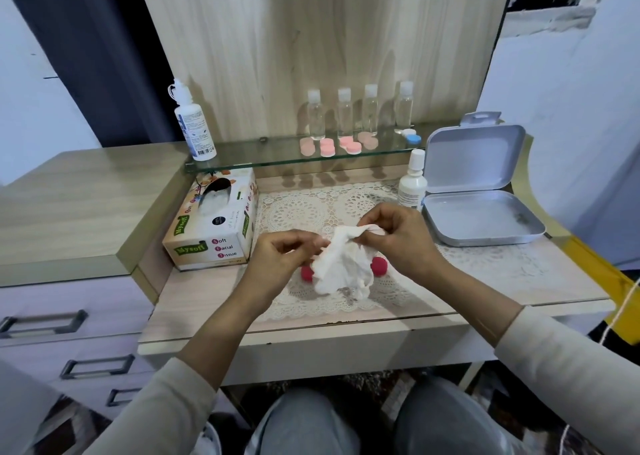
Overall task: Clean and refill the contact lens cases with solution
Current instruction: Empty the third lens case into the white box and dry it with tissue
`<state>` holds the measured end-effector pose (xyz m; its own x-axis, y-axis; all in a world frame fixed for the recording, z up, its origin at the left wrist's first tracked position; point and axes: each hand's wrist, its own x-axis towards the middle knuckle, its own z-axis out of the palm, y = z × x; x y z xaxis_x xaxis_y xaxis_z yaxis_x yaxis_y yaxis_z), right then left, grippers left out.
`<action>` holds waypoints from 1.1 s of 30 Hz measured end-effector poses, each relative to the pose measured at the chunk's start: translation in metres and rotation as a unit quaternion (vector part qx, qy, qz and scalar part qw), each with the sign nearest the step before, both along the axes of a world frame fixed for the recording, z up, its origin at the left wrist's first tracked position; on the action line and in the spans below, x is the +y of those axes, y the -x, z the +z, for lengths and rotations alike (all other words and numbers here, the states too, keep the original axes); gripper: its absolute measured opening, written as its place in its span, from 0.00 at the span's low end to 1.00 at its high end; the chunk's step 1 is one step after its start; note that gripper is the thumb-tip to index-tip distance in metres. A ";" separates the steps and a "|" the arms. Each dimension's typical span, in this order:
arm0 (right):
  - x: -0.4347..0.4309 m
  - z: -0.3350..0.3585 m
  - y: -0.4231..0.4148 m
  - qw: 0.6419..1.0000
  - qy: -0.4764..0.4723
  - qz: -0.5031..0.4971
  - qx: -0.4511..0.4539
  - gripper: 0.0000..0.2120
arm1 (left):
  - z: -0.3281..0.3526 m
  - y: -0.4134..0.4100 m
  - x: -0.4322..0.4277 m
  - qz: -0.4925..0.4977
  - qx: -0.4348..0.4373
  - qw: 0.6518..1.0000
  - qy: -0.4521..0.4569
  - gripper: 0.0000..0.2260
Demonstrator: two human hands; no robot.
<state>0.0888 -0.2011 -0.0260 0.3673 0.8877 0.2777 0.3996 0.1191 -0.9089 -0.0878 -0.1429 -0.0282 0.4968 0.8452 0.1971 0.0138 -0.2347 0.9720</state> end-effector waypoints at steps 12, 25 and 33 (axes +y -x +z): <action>-0.008 0.003 0.010 0.995 0.004 0.079 0.060 0.05 | -0.009 -0.018 -0.002 0.031 0.026 0.998 -0.056 0.12; -0.001 0.000 0.017 0.980 0.070 0.004 0.189 0.08 | -0.036 -0.009 -0.007 0.089 0.116 0.898 -0.414 0.21; 0.001 -0.004 0.009 0.987 0.097 0.050 0.120 0.07 | -0.046 0.004 0.009 0.107 0.120 0.861 -0.482 0.11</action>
<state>0.0798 -0.2005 -0.0303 0.3091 0.9509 0.0149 0.1647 -0.0381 -0.9856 -0.0915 -0.1339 -0.0747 0.4747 0.4227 0.7720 0.3302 -0.8986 0.2889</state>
